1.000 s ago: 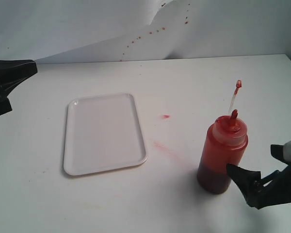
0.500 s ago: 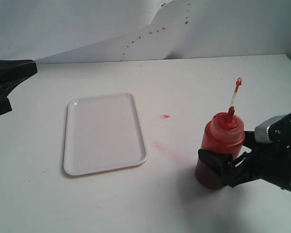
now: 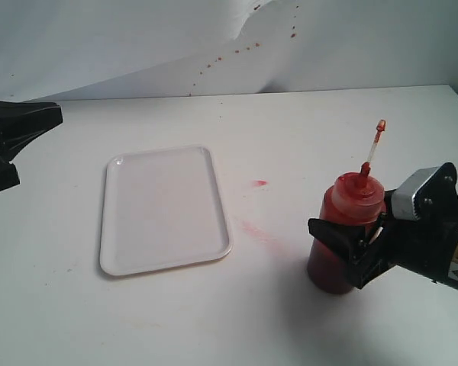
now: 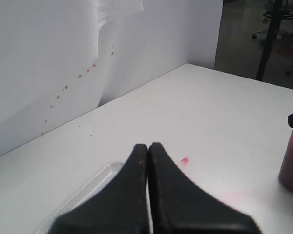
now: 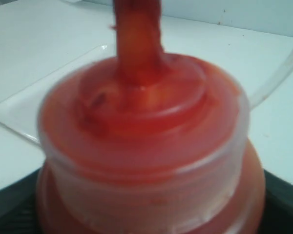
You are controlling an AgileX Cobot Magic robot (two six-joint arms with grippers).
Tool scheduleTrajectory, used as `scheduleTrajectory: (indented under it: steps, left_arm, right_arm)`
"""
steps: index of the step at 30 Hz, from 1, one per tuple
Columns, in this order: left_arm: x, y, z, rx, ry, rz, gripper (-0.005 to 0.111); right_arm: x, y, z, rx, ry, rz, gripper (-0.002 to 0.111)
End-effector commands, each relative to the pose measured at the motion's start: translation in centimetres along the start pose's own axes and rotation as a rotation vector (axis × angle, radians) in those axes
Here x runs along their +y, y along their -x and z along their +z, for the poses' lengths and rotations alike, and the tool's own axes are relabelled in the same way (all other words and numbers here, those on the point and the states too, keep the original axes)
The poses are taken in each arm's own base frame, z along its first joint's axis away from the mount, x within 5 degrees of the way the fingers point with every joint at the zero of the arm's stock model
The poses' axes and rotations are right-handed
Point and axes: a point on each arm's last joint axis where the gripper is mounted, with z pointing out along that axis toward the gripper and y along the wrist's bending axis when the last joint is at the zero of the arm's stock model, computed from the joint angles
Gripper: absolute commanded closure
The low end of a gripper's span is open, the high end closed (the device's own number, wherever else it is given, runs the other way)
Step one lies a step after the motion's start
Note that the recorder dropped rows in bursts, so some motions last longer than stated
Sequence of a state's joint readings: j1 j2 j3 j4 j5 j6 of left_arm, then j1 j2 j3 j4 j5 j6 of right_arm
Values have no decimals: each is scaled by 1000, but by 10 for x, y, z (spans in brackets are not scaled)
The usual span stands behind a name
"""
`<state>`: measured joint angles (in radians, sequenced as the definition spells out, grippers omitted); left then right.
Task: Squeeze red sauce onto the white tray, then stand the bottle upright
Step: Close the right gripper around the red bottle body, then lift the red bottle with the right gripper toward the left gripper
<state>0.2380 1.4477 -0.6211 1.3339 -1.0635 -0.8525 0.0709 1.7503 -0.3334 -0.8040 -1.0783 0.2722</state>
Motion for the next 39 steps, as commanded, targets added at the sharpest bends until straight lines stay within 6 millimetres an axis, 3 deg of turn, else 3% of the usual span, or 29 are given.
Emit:
scheduleTrajectory:
  steps: [1,9,14,21,24,26,27,31,33,39]
  left_arm:
    - [-2,-1,-1,14,-17,11,107]
    - [-13,-3,1,-29,-174,7,107]
    - [-6,-18,7,1,-183,-50,107]
    - [1,-39,15,35,-190,-131,101]
    - [3,-44,17,45,-192,-151,90]
    - [4,-48,18,54,-198,-160,71]
    - [3,-48,17,60,-204,-159,51]
    - [3,-48,18,59,-202,-160,10]
    - [4,-48,18,52,-194,-165,4]
    - [4,-47,18,49,-192,-168,5]
  right_arm:
    - [2,0,1,-6,30,-22,108]
    - [6,27,4,-160,143,-13,108]
    - [-1,64,14,-237,206,113,108]
    - [19,124,42,-371,351,-6,108]
    - [29,149,51,-425,409,-28,108]
    - [38,168,58,-453,449,-28,108]
    - [42,176,63,-446,446,-40,108]
    - [45,188,75,-394,368,-72,108]
    - [45,188,80,-358,318,-57,108]
    - [44,180,92,-348,295,18,108]
